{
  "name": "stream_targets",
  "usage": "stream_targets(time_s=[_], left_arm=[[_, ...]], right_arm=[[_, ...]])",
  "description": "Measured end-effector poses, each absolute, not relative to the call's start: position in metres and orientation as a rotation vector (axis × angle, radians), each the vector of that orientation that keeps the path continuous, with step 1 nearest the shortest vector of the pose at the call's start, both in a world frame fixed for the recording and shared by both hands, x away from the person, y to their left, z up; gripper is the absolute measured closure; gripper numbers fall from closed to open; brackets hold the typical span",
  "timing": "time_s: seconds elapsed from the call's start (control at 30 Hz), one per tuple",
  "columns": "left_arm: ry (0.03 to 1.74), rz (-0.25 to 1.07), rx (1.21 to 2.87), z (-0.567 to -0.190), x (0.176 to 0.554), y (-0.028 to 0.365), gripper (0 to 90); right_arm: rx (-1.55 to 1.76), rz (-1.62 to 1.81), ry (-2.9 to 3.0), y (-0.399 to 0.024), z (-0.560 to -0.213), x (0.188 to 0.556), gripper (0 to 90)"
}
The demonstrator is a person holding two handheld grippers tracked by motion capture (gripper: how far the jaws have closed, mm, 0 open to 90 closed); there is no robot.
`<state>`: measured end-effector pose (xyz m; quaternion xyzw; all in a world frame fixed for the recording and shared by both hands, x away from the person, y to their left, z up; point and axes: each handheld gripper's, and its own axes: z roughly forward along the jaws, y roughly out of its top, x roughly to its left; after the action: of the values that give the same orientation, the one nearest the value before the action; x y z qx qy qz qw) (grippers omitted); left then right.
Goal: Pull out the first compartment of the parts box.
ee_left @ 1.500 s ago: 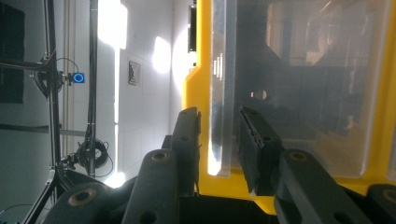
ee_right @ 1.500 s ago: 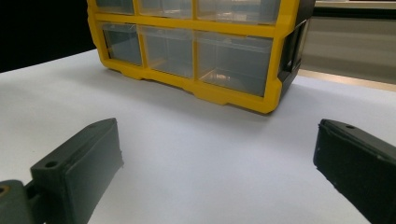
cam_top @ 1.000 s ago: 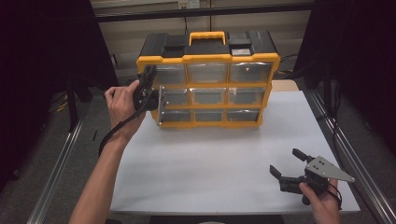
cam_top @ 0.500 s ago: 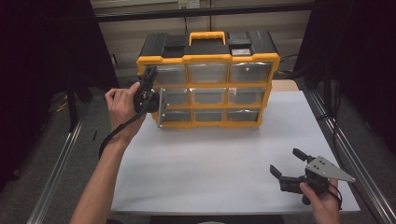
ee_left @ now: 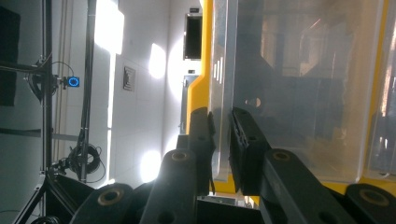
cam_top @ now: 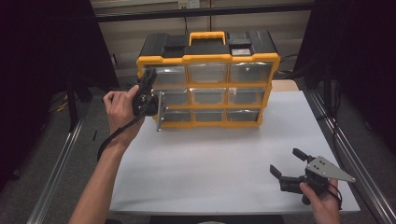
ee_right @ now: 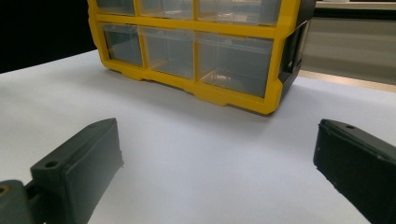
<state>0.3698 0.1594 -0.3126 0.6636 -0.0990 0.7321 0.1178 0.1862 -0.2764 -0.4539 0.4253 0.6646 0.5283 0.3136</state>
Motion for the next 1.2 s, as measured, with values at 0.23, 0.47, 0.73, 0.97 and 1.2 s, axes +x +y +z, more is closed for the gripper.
stream_targets(time_s=[0.23,0.47,0.73,0.97,1.2], left_arm=[[-0.302,2.153,1.937,-0.313,0.367,0.161,80.3],[-0.299,2.156,1.935,-0.313,0.364,0.159,80.4],[-0.291,2.152,1.918,-0.315,0.360,0.163,80.3],[-0.309,2.146,1.918,-0.314,0.357,0.163,80.3],[-0.302,2.137,1.922,-0.316,0.356,0.164,80.1]], right_arm=[[1.117,1.391,1.755,-0.276,-0.454,0.186,0.5],[1.125,1.393,1.749,-0.276,-0.454,0.186,0.4],[1.128,1.398,1.746,-0.276,-0.454,0.186,0.3],[1.127,1.402,1.743,-0.277,-0.453,0.186,0.2],[1.123,1.397,1.747,-0.277,-0.453,0.185,0.2]])
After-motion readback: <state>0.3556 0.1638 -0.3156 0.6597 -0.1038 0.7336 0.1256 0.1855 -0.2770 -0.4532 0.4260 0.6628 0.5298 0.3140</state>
